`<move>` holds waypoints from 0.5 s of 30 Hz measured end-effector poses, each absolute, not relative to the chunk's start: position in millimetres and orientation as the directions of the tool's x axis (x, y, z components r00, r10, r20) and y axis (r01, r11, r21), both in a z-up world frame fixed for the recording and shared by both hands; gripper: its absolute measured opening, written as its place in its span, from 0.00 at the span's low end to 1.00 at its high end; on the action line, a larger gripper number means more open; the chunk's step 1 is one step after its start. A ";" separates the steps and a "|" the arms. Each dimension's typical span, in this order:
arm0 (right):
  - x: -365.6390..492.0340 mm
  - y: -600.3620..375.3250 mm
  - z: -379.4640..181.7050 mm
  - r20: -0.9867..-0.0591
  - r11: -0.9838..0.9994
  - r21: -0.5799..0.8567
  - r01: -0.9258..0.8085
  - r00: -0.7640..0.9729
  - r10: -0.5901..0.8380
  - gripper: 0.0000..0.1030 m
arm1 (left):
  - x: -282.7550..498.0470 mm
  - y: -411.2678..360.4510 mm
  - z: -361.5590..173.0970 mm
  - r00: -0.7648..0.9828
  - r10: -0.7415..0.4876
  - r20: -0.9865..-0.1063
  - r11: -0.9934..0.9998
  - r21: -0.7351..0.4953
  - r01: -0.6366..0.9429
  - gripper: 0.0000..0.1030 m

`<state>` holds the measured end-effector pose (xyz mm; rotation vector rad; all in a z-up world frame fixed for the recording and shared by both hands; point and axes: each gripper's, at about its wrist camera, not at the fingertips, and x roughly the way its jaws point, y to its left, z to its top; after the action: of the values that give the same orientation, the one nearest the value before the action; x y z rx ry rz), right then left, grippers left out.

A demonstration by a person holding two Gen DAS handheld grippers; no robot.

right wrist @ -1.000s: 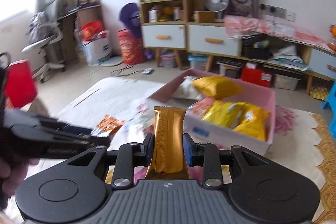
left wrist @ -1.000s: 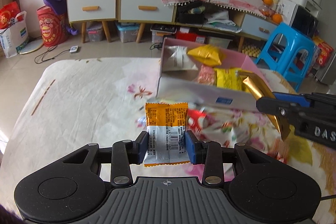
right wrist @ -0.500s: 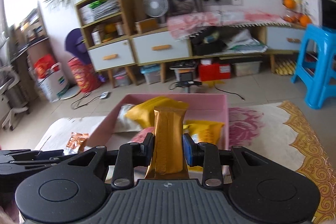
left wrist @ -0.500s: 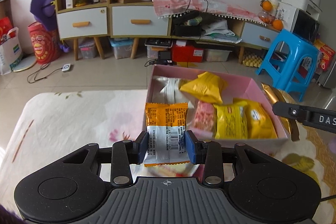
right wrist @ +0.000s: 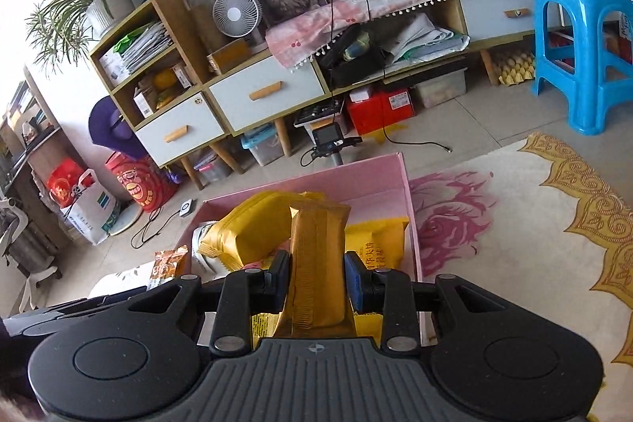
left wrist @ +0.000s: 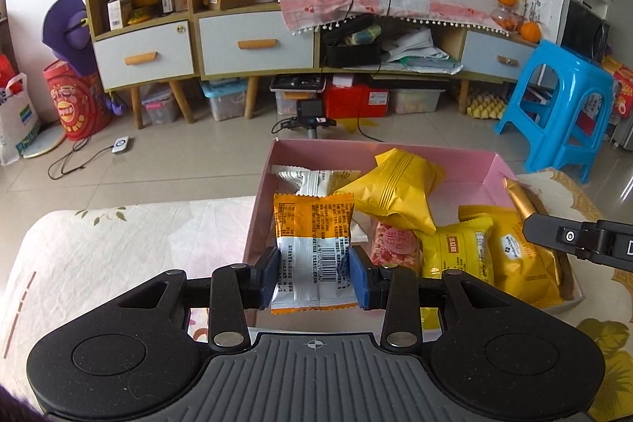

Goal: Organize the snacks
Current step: 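Carry both packets into the pink box and open both tools to release them, then move both tools back over the remaining snacks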

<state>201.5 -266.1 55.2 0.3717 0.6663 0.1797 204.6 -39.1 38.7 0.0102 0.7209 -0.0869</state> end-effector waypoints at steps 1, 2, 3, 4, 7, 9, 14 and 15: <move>201.6 -265.2 54.1 -0.566 0.921 0.387 -0.045 0.777 0.276 0.23 | 204.6 -39.8 37.1 0.748 -0.077 -0.660 0.996 -0.019 0.087 0.35; 201.6 -265.3 53.3 -0.563 0.922 0.384 -0.044 0.780 0.272 0.26 | 204.2 -40.3 36.0 0.749 -0.079 -0.658 0.996 -0.013 0.093 0.36; 201.2 -265.2 52.6 -0.561 0.924 0.381 -0.037 0.785 0.263 0.27 | 203.3 -41.4 34.9 0.753 -0.073 -0.653 0.995 0.000 0.096 0.38; 200.4 -265.3 51.9 -0.559 0.925 0.380 -0.027 0.789 0.253 0.31 | 201.9 -42.5 34.0 0.756 -0.066 -0.651 0.995 0.014 0.099 0.38; 199.8 -266.6 52.6 -0.562 0.923 0.384 -0.023 0.787 0.253 0.40 | 199.3 -42.7 33.9 0.757 -0.059 -0.650 0.995 0.021 0.096 0.46; 199.5 -266.8 54.6 -0.561 0.926 0.377 -0.025 0.789 0.250 0.40 | 197.2 -40.5 35.1 0.758 -0.061 -0.649 0.996 0.010 0.089 0.52; 195.9 -265.7 57.7 -0.564 0.929 0.369 -0.039 0.785 0.257 0.40 | 189.1 -33.5 42.2 0.760 -0.066 -0.647 0.997 -0.016 0.073 0.67; 195.6 -265.4 58.5 -0.565 0.930 0.366 -0.046 0.783 0.261 0.41 | 186.4 -31.9 44.0 0.759 -0.071 -0.647 0.997 -0.024 0.073 0.69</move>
<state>195.6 -265.4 58.5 0.3454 0.6541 0.1691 186.4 -31.9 44.0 0.0022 0.7042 -0.0785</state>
